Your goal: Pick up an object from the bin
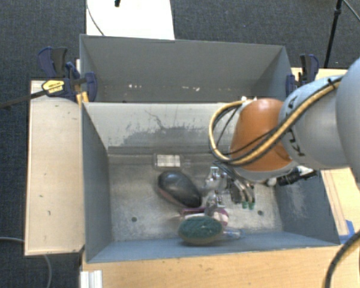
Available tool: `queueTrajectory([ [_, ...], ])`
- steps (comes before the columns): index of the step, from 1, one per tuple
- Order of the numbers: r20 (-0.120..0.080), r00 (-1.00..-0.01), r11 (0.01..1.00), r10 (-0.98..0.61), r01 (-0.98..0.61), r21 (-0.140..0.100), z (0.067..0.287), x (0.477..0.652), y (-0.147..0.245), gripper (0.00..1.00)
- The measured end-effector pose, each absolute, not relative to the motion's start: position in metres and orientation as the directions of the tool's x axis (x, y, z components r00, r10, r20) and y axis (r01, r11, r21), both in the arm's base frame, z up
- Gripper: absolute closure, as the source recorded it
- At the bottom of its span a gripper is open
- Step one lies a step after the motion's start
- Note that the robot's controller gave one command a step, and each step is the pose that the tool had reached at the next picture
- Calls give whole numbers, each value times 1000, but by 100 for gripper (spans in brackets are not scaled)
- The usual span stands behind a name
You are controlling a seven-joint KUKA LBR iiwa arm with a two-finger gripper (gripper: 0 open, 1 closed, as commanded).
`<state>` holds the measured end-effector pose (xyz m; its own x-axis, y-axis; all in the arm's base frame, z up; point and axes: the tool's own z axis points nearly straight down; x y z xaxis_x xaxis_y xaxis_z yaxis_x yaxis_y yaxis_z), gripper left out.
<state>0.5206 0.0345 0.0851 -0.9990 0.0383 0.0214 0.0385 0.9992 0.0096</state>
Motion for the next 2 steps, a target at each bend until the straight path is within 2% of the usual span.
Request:
queueTrajectory([
  [1, -11, -994, 994, -107, -107, -2, 216, 530, -3, 100],
  [2, -3, -994, 994, -111, -111, 0, 211, 529, -2, 0],
])
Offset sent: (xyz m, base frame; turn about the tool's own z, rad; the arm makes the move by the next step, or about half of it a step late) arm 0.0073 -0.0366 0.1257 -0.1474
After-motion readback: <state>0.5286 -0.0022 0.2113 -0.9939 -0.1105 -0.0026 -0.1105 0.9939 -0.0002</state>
